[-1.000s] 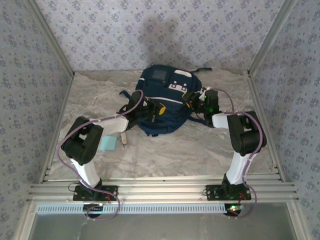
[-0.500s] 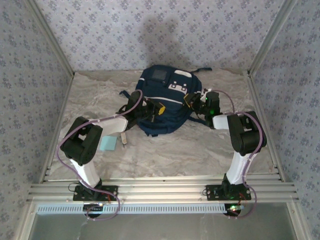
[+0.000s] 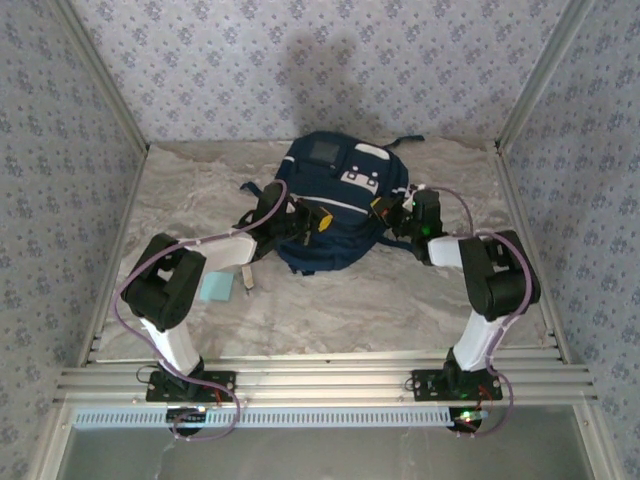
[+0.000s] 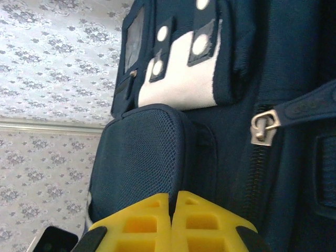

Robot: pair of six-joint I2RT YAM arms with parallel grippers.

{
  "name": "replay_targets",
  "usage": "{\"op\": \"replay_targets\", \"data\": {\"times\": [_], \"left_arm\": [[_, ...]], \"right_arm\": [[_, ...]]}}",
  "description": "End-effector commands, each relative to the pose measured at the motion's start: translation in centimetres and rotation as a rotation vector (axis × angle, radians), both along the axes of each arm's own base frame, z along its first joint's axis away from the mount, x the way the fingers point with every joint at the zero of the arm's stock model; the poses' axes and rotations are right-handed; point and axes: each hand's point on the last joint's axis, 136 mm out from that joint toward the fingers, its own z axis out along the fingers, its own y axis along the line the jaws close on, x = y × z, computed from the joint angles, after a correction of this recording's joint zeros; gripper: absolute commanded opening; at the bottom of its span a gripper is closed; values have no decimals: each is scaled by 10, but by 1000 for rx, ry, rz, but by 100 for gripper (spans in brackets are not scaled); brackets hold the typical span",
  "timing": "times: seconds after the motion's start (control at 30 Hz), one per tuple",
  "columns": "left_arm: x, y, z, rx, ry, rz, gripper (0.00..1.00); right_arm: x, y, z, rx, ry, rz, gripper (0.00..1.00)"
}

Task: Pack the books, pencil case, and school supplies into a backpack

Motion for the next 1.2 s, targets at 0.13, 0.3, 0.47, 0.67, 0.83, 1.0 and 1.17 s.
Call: {"op": "replay_targets", "data": {"times": [0.13,0.3,0.47,0.67,0.83,1.0,1.17], "left_arm": [[12,-23,8,-12,-104,-8,0],[12,-27,-3,22,-136,10,0],[5,-38,-5,14,-144,-24,0],[-9,-42,12,65,-206,-120,34],[-4,-29,35,271,-338,-253,54],[36,-9,38,554,-455,-410,58],[84,6,12,737,-473,-478,59]], "right_arm": [[-76,16,10,-188,55,33,0],[-115,-7,-13,-229,212,-34,0],[-124,-30,-23,-282,251,-68,0],[-116,-46,-30,-354,279,-58,0],[-113,-46,-31,-401,252,17,0],[-116,-47,-38,-459,266,109,0],[-114,-47,-41,-447,253,129,0]]}}
